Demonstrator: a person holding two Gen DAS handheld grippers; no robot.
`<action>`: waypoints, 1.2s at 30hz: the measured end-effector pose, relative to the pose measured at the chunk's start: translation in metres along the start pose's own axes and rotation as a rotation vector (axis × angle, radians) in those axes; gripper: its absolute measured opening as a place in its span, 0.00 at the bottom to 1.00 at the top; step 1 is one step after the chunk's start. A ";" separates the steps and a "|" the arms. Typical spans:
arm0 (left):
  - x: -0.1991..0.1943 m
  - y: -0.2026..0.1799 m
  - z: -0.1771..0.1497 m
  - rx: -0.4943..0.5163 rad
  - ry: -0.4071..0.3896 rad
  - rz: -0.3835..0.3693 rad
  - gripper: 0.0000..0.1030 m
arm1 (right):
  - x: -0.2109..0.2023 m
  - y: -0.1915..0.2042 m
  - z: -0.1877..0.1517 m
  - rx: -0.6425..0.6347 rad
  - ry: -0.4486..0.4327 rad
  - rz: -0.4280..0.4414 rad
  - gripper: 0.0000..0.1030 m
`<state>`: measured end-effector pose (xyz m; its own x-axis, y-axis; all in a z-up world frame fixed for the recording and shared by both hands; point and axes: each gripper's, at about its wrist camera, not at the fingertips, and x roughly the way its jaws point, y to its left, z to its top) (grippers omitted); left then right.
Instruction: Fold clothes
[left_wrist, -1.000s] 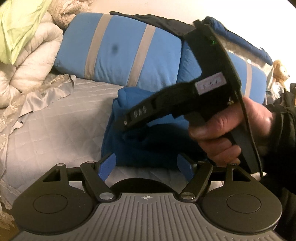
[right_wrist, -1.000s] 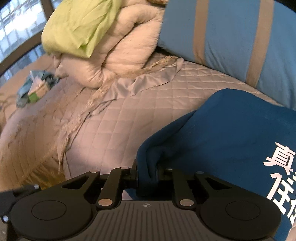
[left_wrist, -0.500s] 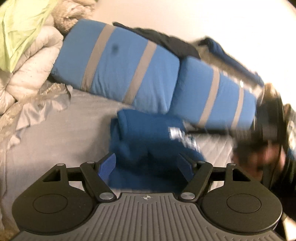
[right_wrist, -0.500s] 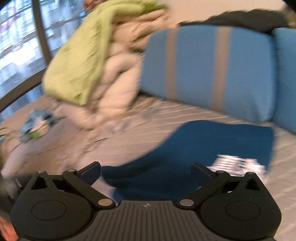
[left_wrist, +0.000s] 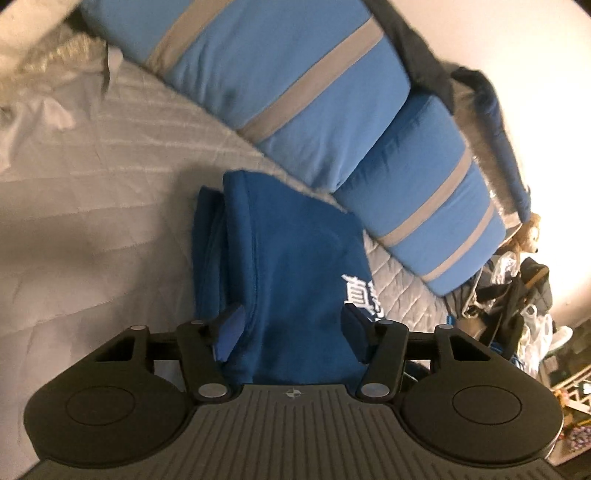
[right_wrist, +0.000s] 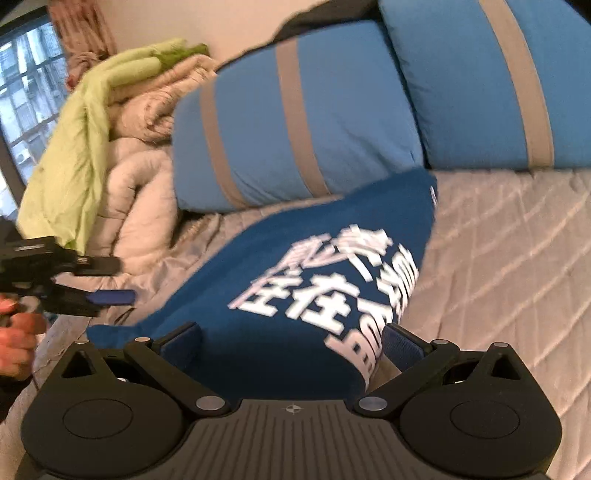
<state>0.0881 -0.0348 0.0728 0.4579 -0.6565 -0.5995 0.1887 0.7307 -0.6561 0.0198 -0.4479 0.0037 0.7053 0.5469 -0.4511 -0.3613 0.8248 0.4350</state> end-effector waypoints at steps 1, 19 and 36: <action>0.005 0.002 0.000 -0.008 0.018 0.006 0.54 | 0.001 0.001 0.000 -0.006 0.000 -0.005 1.00; 0.007 0.007 -0.011 0.014 0.095 0.119 0.11 | -0.002 -0.014 0.002 0.083 -0.011 -0.014 1.00; -0.009 0.008 -0.026 0.066 0.069 0.234 0.11 | 0.000 -0.017 0.000 0.080 0.003 -0.034 1.00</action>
<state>0.0627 -0.0280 0.0614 0.4362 -0.4775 -0.7627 0.1416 0.8735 -0.4659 0.0256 -0.4619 -0.0031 0.7146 0.5192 -0.4688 -0.2870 0.8288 0.4803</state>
